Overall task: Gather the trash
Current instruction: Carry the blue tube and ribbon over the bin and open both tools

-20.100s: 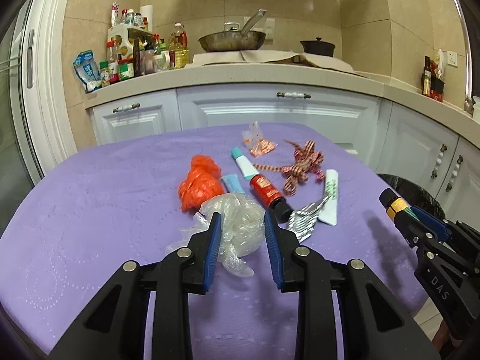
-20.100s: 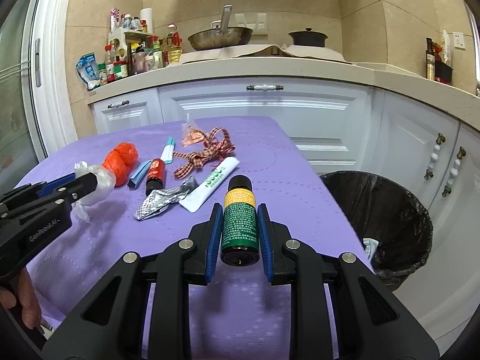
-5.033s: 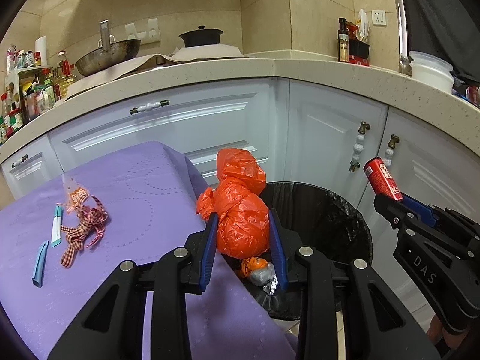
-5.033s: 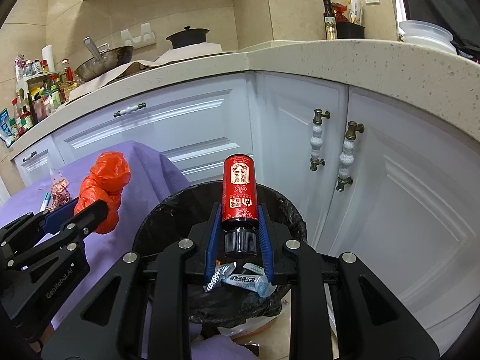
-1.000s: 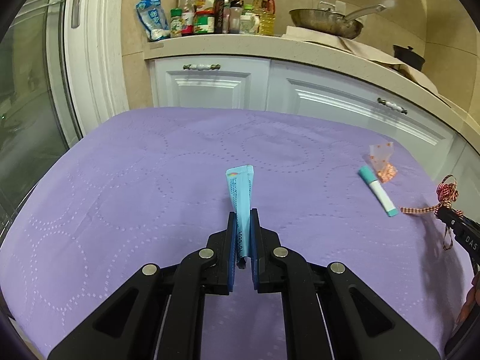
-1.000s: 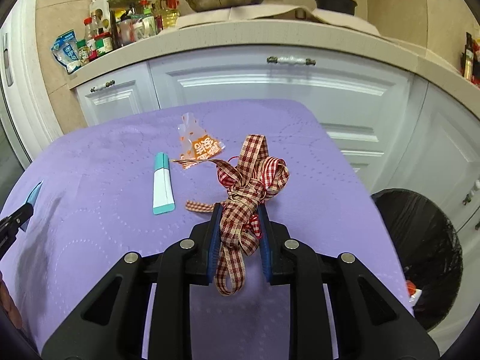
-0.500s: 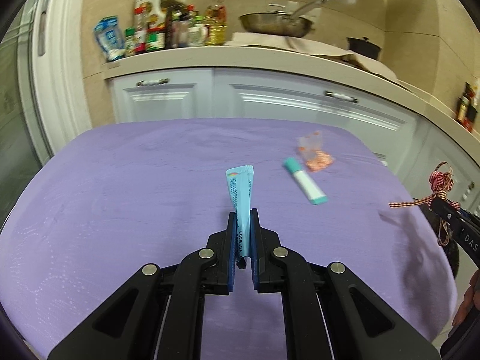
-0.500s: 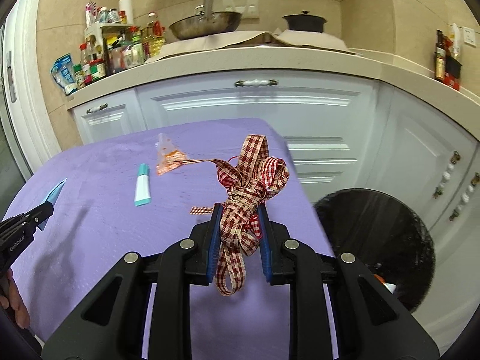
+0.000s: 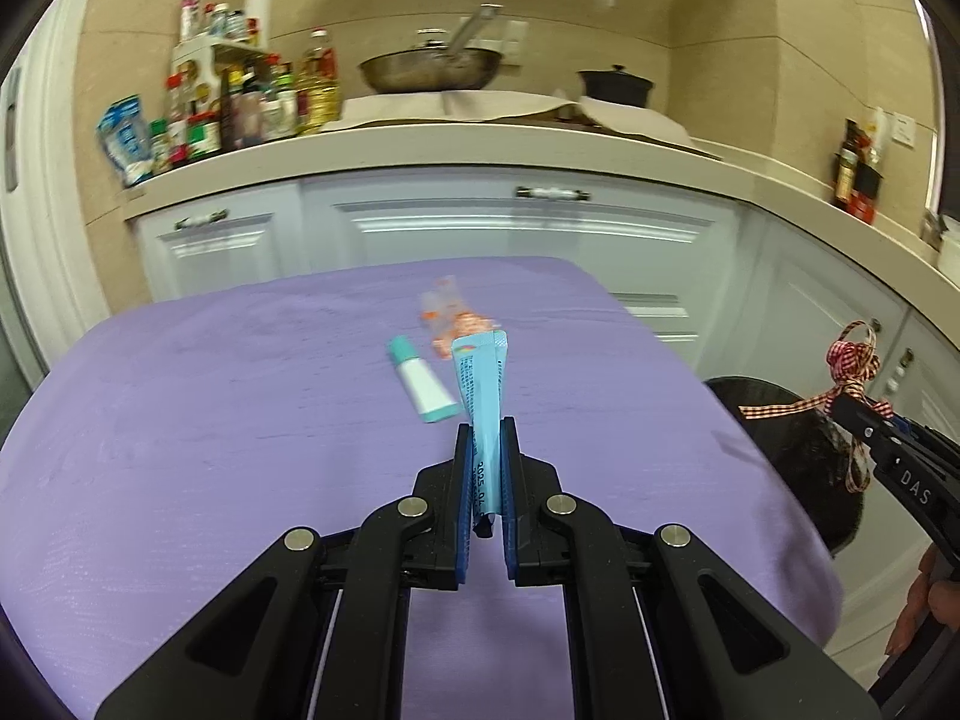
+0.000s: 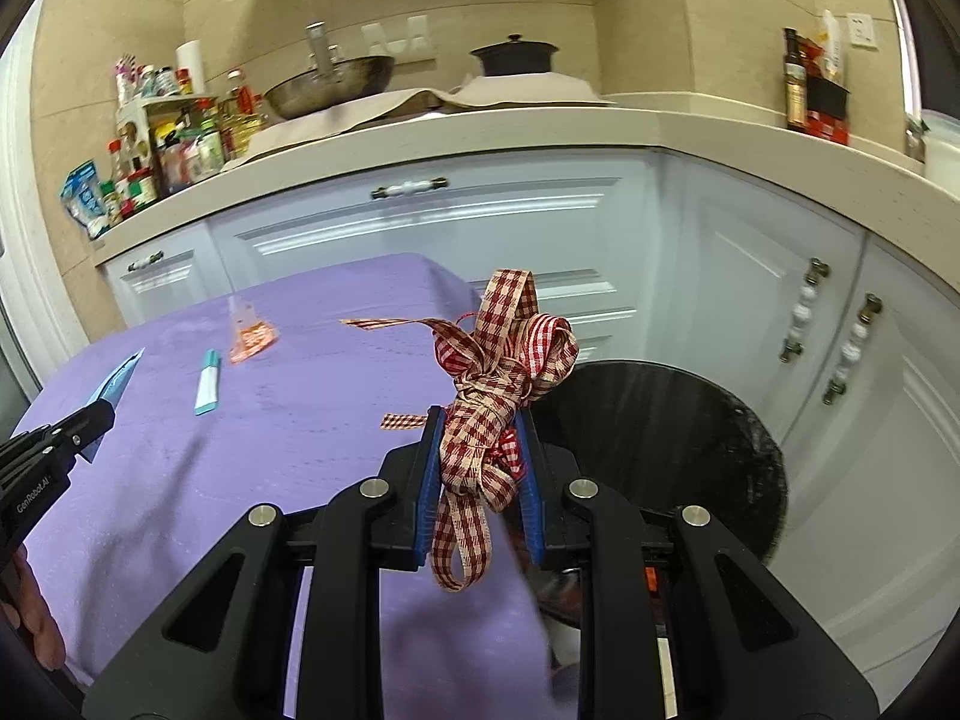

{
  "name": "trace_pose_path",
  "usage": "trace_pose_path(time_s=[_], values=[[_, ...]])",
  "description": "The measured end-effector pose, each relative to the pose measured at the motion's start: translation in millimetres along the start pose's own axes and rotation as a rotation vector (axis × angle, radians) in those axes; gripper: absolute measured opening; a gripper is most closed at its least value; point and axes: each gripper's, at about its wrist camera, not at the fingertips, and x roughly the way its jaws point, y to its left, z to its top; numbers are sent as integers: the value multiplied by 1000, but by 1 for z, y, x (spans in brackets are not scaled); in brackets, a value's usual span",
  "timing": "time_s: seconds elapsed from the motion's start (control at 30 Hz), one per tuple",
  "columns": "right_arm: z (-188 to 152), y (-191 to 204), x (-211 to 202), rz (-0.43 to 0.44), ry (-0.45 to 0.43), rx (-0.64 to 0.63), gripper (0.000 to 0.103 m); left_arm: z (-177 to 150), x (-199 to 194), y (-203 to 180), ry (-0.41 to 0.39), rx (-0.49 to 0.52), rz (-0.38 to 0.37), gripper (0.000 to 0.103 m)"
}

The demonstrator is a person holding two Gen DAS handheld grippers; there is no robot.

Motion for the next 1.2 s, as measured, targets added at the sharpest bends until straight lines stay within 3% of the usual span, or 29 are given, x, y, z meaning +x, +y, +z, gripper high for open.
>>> trace_pose_path(time_s=[0.63, 1.2], values=[[-8, -82, -15, -86, -19, 75, 22, 2, 8, -100, -10, 108, -118, 9], [-4, -114, 1, -121, -20, 89, 22, 3, 35, -166, -23, 168, -176, 9]])
